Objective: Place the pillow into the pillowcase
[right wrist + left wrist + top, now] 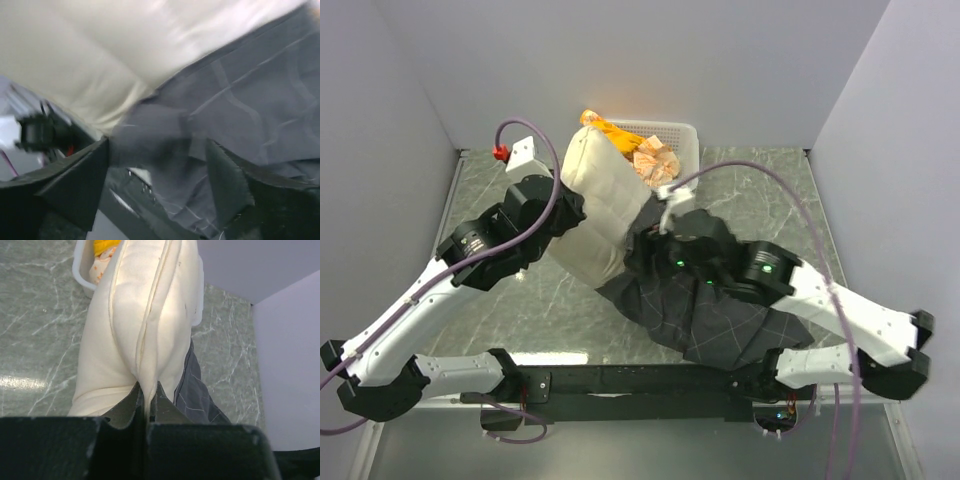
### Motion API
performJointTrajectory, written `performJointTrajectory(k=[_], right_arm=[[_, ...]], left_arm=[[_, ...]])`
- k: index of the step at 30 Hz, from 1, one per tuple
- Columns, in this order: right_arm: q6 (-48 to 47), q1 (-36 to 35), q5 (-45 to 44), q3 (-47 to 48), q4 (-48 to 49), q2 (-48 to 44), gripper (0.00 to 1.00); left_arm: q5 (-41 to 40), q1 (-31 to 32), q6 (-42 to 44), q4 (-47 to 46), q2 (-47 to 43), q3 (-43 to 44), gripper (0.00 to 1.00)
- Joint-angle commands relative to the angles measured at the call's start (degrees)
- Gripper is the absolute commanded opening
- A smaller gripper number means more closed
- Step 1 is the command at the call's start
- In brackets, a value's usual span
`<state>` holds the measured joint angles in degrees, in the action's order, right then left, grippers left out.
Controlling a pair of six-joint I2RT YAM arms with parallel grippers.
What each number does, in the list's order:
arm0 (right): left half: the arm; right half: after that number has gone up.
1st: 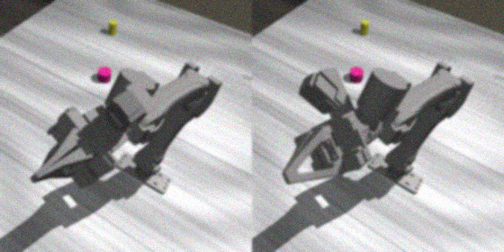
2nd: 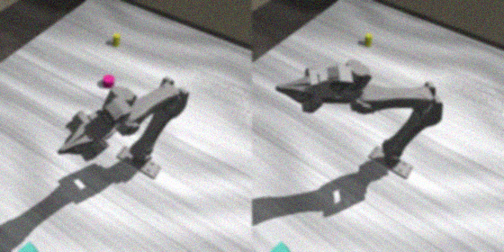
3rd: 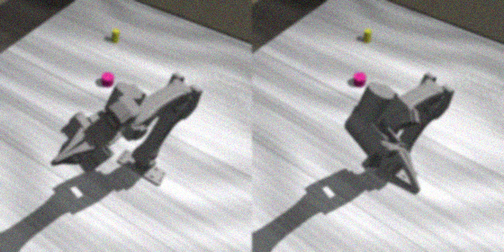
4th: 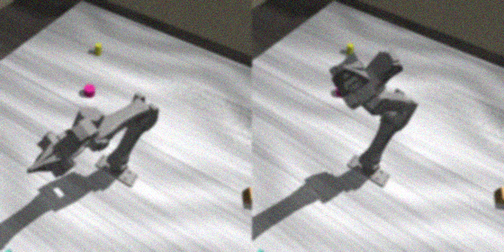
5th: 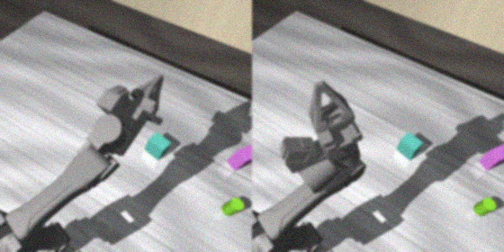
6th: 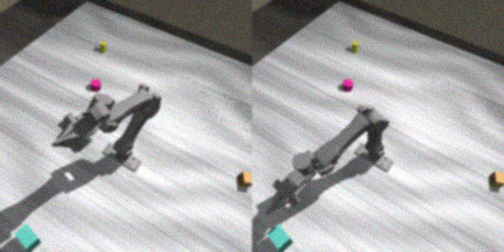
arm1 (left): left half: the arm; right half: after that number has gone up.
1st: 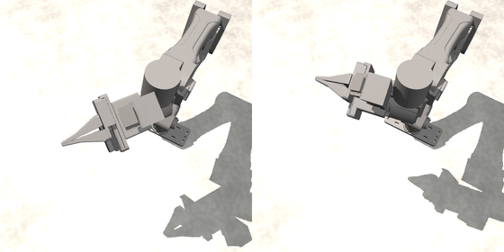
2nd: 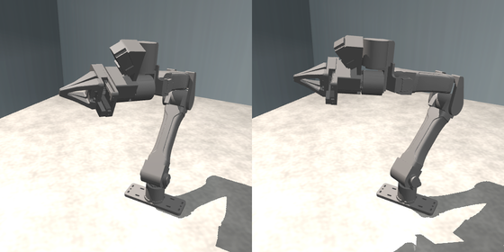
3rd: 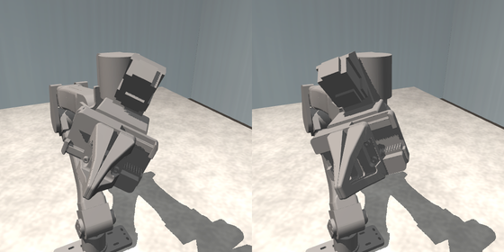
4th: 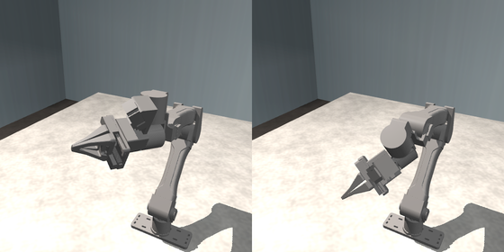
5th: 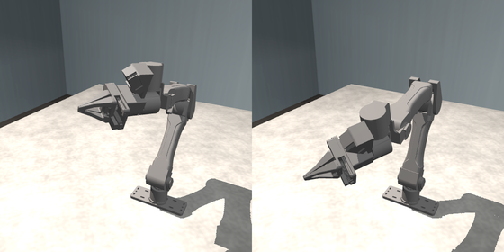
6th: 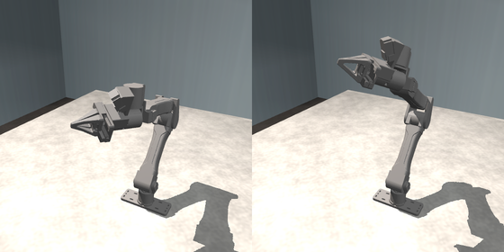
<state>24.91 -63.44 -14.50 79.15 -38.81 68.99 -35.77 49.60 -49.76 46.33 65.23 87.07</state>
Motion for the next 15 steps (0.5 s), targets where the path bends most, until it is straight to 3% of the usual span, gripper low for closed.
performJointTrajectory(k=[1, 4, 9, 15], right_arm=[[1.0, 2.4, -3.7, -2.4, 7.7, -7.9, 0.90], [-0.2, 1.9, -2.2, -5.1, 10.0, -7.9, 0.99], [-1.7, 0.5, -5.4, -12.0, 16.5, -6.0, 1.00], [1.1, 0.1, -10.9, -17.0, 14.5, -7.5, 1.00]], left_arm=[[6.2, 0.5, 0.2, -6.9, -1.2, -2.0, 0.01], [8.2, 0.5, -2.0, -7.7, 0.1, -3.7, 0.01], [9.2, 0.4, -6.0, -9.2, 0.9, -7.2, 0.01], [6.6, 0.2, -12.2, -10.8, -4.8, -16.7, 0.01]])
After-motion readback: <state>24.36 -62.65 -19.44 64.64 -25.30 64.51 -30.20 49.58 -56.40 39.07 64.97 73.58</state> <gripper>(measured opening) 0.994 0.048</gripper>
